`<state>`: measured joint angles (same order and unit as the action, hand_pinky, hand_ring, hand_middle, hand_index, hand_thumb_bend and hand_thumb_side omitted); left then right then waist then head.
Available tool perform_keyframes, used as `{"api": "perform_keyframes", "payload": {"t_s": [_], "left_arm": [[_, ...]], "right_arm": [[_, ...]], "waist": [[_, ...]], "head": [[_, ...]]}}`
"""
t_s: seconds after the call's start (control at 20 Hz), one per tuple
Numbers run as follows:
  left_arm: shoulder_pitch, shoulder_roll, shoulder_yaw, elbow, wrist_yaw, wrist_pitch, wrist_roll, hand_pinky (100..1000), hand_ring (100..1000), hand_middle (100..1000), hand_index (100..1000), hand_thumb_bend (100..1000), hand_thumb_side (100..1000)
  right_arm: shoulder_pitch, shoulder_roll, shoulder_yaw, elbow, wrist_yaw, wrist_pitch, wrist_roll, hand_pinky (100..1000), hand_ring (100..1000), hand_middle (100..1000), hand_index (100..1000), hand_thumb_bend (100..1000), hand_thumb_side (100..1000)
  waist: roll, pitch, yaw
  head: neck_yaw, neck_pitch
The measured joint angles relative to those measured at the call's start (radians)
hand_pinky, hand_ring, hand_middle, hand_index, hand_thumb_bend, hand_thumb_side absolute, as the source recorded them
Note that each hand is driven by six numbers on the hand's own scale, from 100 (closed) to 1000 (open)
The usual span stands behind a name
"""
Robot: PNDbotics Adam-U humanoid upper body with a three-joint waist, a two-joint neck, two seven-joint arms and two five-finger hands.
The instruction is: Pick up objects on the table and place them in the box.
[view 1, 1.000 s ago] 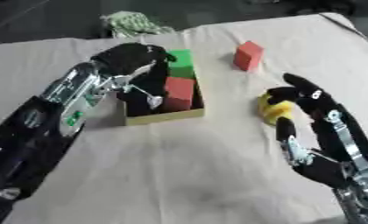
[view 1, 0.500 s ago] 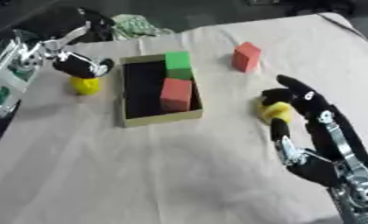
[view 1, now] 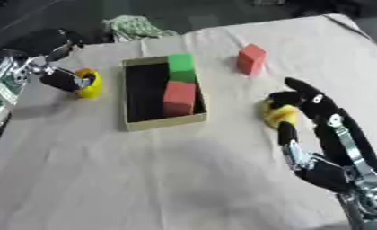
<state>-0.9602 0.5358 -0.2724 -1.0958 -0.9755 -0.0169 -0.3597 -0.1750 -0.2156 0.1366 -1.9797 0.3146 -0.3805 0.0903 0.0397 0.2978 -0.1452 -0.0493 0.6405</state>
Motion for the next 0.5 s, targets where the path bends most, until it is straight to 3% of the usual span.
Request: {"api": "perform_keyframes", "payload": {"t_s": [0.5], "left_arm": [[0.027,-0.009,0.006,0.042,-0.012,-0.017,-0.009,792,728,737,900,255,353]], "right_arm": [[-0.001,0.000,0.000,0.000,0.000,0.000,0.000,814,796,637,940,100,433]], "waist": [[-0.003,0.004,-0.002]], "head": [[0.001,-0.001]]}}
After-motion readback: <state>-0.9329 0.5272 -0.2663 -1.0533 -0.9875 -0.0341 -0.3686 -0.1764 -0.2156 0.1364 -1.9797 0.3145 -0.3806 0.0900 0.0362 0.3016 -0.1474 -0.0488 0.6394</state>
